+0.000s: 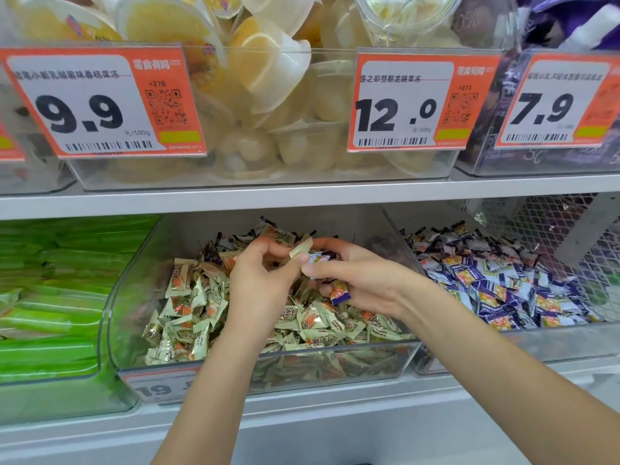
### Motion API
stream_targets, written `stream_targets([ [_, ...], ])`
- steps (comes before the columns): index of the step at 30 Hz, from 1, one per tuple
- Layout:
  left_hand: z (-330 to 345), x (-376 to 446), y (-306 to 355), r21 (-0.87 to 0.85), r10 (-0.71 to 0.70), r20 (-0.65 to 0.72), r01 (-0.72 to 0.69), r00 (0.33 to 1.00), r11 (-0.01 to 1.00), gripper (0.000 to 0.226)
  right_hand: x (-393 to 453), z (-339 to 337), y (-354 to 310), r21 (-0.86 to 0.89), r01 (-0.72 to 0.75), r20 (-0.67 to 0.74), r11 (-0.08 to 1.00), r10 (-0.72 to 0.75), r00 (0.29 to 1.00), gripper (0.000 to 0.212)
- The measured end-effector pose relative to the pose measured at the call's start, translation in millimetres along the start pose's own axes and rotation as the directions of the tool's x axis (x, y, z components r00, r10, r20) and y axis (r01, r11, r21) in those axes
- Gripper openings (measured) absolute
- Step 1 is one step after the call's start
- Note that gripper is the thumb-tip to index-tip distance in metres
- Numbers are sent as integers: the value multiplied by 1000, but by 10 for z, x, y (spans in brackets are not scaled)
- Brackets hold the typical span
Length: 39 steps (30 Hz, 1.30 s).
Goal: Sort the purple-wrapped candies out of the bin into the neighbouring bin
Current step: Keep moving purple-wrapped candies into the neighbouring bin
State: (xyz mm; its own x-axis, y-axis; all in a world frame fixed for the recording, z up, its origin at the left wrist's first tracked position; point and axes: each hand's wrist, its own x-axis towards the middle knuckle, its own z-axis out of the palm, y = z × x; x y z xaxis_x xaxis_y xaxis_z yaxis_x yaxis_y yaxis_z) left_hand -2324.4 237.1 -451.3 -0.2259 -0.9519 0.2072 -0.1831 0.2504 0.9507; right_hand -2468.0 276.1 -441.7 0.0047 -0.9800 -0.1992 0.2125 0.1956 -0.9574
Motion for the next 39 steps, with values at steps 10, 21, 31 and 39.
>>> stream_targets([
  [10,-64,4,37,-10,-35,-21,35,999,999,20,-94,4,-9,-162,139,-221,977,-174,960,16],
  [21,-197,-123,45,548,207,25,-187,978,816,17,-694,-836,-377,-262,240,-492,935,-344,800,8],
  [31,-131,-154,62,650,345,-61,-225,936,726,11,-834,-1186,-391,-533,-21,-582,846,-349,735,41],
  [39,28,-161,151,659,281,-51,-179,958,731,21,-407,-479,-412,-703,175,-401,690,-587,704,9],
])
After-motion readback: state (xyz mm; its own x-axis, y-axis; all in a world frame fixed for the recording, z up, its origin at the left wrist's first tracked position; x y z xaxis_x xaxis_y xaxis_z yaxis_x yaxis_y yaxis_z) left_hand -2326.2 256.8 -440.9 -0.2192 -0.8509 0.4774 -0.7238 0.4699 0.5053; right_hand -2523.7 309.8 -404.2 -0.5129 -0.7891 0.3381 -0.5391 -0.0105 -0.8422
